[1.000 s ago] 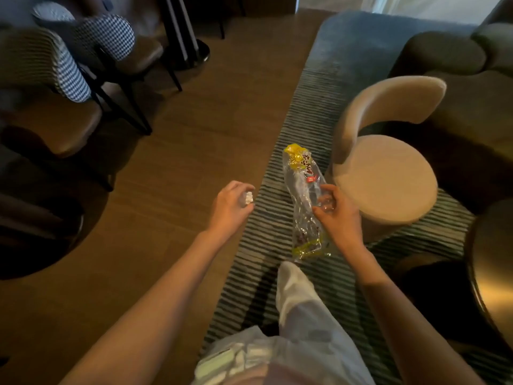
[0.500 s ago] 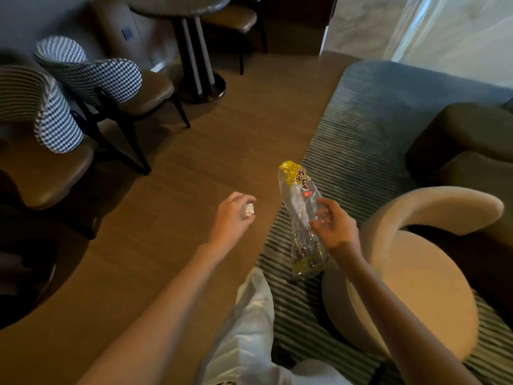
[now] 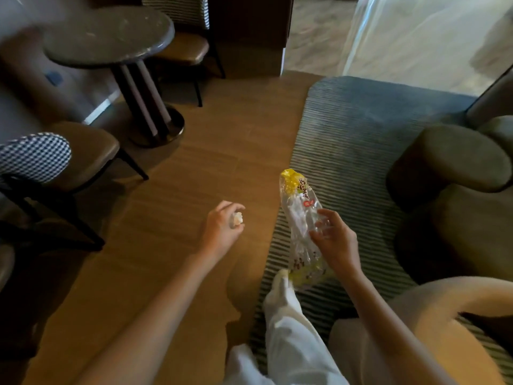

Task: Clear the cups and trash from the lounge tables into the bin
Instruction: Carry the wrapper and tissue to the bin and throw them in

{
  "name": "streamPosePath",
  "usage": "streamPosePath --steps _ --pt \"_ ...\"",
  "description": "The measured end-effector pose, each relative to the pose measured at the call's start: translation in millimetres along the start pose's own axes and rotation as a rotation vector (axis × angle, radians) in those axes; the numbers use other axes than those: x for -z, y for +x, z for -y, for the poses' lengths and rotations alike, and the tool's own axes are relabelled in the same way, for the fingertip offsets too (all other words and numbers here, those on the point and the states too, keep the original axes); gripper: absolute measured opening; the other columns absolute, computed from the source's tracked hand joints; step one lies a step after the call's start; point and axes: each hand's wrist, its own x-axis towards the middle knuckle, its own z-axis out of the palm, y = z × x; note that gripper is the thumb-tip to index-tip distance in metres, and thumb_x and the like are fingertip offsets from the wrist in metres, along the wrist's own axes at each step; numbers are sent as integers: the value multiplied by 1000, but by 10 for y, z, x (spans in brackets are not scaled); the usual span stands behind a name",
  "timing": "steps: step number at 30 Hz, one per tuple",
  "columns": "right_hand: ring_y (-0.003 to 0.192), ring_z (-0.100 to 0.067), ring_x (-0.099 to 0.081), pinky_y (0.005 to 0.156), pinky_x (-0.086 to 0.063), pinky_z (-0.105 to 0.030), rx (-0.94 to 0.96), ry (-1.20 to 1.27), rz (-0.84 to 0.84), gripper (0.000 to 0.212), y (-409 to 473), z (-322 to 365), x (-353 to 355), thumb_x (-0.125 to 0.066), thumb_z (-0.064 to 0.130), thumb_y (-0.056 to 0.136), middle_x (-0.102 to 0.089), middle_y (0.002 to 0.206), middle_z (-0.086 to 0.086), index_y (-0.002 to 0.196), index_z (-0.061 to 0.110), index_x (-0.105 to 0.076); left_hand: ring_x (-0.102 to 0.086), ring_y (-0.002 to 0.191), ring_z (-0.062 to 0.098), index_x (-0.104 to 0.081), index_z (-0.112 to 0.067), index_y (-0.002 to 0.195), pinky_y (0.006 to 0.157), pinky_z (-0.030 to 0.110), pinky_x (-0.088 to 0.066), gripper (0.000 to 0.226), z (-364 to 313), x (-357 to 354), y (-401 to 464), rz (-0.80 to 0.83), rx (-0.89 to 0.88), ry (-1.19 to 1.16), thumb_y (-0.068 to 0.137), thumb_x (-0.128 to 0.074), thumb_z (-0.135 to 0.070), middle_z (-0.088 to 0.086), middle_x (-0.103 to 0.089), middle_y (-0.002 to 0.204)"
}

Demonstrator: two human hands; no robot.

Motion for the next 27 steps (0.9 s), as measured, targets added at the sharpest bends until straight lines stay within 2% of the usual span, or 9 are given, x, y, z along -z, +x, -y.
streamPosePath --steps 2,5,10,14,16,19,22,25,27 --pt "75 3 -60 61 -44 -11 -16 -2 -8 44 526 -58 -52 -73 23 80 -64 90 9 121 24 -58 -62 96 22 -68 -17 104 83 37 -51 32 76 -107 489 5 7 12 74 -74 -9 1 -62 108" --pt "81 -5 -62 68 -51 -21 -34 53 -44 46 1399 -31 -84 -73 22 81 -63 95 9 123 23 -57 -61 99 23 -68 -15 105 86 36 -50 32 -18 -221 1352 20 -29 24 75 -74 -7 3 -62 109" --pt "76 7 -55 64 -43 -10 -31 98 -107 46 2893 246 13 -73 21 80 -59 95 14 123 23 -57 -58 100 20 -67 -12 109 82 21 -42 33 -493 -256 3009 76 -188 84 77 -72 -3 4 -61 109" --pt "83 -2 -59 71 -50 -19 -12 94 -127 50 3939 389 149 -73 20 79 -58 100 14 126 23 -55 -58 98 22 -68 -10 107 81 23 -41 34 -680 -288 4072 19 -217 83 75 -73 -3 7 -61 106" --pt "86 -5 -60 72 -49 -20 -9 85 -144 50 4411 357 204 -73 21 79 -59 101 13 125 24 -55 -59 97 23 -68 -9 107 83 26 -43 34 -698 -401 4530 26 -199 55 74 -74 -2 8 -62 105" --pt "90 -6 -60 72 -45 -16 -55 74 -168 50 5116 205 216 -73 20 79 -60 102 12 125 24 -55 -60 98 24 -68 -9 106 86 27 -43 34 -703 -669 5246 81 -208 24 73 -74 -1 8 -62 105" --pt "91 -7 -60 74 -46 -19 -93 59 -207 51 5869 82 183 -73 18 79 -60 103 11 126 23 -55 -59 100 24 -68 -11 107 88 28 -43 33 -738 -958 6131 121 -254 14 75 -73 -3 7 -62 107" --pt "89 -5 -60 72 -44 -16 -139 43 -288 49 6660 29 221 -73 18 79 -60 99 12 125 23 -55 -59 98 24 -68 -10 108 84 20 -39 34 -927 -1216 7147 158 -326 -13 75 -72 -2 9 -62 106" --pt "86 -5 -60 74 -47 -19 -176 22 -336 49 7126 22 285 -73 19 80 -61 99 11 125 23 -55 -58 101 24 -67 -8 111 86 20 -38 34 -1126 -1331 7732 215 -380 -25 77 -71 -2 10 -61 108"
